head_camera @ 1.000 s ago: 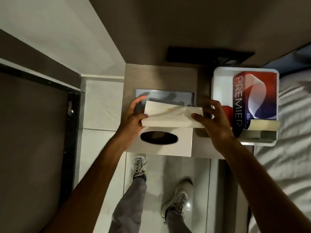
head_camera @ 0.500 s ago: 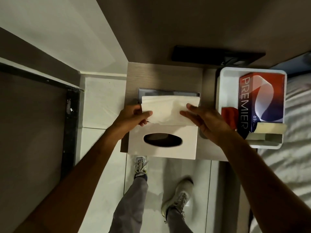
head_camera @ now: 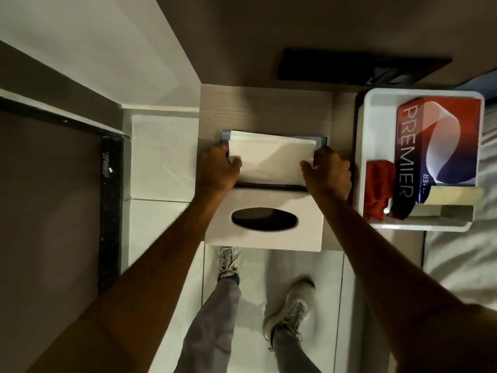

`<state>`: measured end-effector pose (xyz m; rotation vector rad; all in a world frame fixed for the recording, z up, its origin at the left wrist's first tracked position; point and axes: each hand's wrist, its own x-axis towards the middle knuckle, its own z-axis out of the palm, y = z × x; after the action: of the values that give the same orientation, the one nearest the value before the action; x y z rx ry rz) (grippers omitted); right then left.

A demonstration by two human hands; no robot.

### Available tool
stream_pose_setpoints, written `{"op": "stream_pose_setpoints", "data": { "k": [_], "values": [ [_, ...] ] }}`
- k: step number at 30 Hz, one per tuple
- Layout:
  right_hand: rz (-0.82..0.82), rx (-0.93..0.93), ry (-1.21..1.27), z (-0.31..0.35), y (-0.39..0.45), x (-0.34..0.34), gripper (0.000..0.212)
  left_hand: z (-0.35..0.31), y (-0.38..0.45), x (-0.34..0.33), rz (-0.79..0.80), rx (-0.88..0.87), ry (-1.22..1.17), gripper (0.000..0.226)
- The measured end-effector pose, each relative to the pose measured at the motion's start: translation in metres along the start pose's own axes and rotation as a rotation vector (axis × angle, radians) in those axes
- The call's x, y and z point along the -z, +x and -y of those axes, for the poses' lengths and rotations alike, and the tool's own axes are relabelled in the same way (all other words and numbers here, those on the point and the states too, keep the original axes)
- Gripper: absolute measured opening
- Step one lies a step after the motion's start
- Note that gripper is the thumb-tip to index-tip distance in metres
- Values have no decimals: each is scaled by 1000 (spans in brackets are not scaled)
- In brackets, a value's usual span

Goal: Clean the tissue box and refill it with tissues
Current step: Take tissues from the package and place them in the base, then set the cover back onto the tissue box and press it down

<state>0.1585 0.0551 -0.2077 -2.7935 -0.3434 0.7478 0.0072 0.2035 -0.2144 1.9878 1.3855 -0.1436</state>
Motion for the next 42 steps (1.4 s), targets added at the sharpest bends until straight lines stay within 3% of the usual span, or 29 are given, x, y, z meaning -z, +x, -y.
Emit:
{"op": "stream_pose_setpoints", "data": {
  "k": [10,13,17,19,21,27,31,35,42],
  "values": [
    [-212,173,99,-27,-35,17,31,7,-36,31,-183,-10,-9,21],
    [-102,90,216,-60,-65,12,44,29,-71,32,-174,91,-65,23],
    [140,-61,370,-86,-92,-4,61,57,-100,13,31,268,-130,49],
    [182,-63,358,-87,-98,-10,83,62,-107,4,86,318,-177,59],
    [171,-52,331,-86,-101,-16,91,60,-111,-2,83,351,-209,67],
    [154,-73,299,-77,-112,-17,81,45,-120,-5,42,366,-201,75],
    [74,6,349,-69,-108,0,76,36,-128,6,-71,248,-250,69],
    [47,27,404,-42,-75,15,86,14,-94,18,-108,194,-252,75],
    [-46,67,421,-13,-34,9,72,-18,-38,18,-185,104,-228,71]
  ]
}}
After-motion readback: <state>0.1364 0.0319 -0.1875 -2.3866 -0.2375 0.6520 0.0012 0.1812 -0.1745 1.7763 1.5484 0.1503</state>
